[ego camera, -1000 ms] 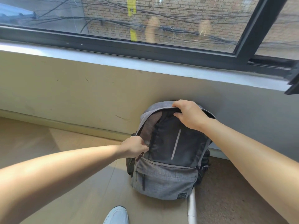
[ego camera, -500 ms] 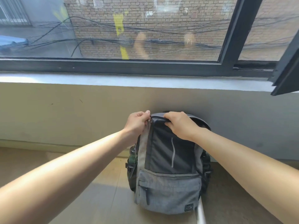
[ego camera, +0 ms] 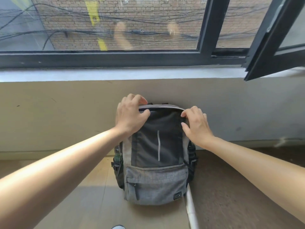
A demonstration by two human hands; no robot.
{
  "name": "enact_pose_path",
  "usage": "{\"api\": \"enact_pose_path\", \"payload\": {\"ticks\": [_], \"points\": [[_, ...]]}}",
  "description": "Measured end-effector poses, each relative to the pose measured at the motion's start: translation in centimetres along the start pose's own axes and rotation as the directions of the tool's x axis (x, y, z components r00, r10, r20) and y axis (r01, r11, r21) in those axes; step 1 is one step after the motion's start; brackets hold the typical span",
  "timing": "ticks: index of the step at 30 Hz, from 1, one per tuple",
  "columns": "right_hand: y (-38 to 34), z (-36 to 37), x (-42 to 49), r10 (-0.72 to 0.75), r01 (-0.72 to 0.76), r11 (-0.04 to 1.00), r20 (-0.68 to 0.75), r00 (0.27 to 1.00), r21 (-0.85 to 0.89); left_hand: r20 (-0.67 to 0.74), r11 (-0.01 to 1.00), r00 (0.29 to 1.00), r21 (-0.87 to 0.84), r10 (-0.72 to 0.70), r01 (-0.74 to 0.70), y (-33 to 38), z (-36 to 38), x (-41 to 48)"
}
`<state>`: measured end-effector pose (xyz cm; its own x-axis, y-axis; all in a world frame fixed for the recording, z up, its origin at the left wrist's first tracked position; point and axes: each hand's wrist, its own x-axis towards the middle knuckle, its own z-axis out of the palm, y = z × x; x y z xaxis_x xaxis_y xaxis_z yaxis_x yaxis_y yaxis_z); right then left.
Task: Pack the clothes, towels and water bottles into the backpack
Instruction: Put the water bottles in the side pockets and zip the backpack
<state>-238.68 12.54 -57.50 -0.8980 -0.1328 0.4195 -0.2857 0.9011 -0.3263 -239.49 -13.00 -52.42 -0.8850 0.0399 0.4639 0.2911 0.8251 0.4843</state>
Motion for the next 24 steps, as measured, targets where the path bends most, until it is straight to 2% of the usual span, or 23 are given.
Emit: {"api": "enact_pose_path", "payload": {"ticks": [1,3,6,9,13,16,18,21,24], "points": [[1.0,0.0,-0.7,0.046,-0.046,0.999,0.04,0.998,-0.008,0.019,0.998,0.998,0.024,0.066,-0.066,0.7,0.6,-0.1],[2.6,0.1,-2.0,0.154,-0.156,0.988,0.213,0.965,-0.01,0.063,0.976,0.977,0.071,0.203,-0.207,2.0,1.9,0.0],[3.9,1.1,-4.3,0.26,-0.296,0.955,0.501,0.826,-0.007,0.16,0.883,0.897,0.175,0.411,-0.436,4.0,3.9,0.2],[3.9,3.4,-6.4,0.295,-0.385,0.923,0.631,0.717,0.006,0.307,0.75,0.793,0.271,0.527,-0.603,5.6,6.1,0.2],[3.3,6.3,-8.0,0.38,-0.569,0.815,0.641,0.667,0.109,0.494,0.601,0.735,0.434,0.463,-0.671,6.6,8.7,0.2],[3.2,7.8,-8.7,0.47,-0.665,0.735,0.606,0.642,0.135,0.517,0.533,0.735,0.509,0.439,-0.676,6.4,9.7,0.8],[3.4,8.5,-9.2,0.495,-0.716,0.684,0.633,0.595,0.138,0.509,0.497,0.73,0.535,0.455,-0.683,6.5,9.9,1.3],[3.4,8.6,-9.9,0.489,-0.766,0.62,0.679,0.547,0.171,0.496,0.474,0.741,0.57,0.452,-0.671,7.0,9.9,2.0],[3.8,8.1,-9.9,0.483,-0.765,0.603,0.66,0.576,0.227,0.503,0.497,0.755,0.568,0.421,-0.656,7.2,10.0,2.5]]}}
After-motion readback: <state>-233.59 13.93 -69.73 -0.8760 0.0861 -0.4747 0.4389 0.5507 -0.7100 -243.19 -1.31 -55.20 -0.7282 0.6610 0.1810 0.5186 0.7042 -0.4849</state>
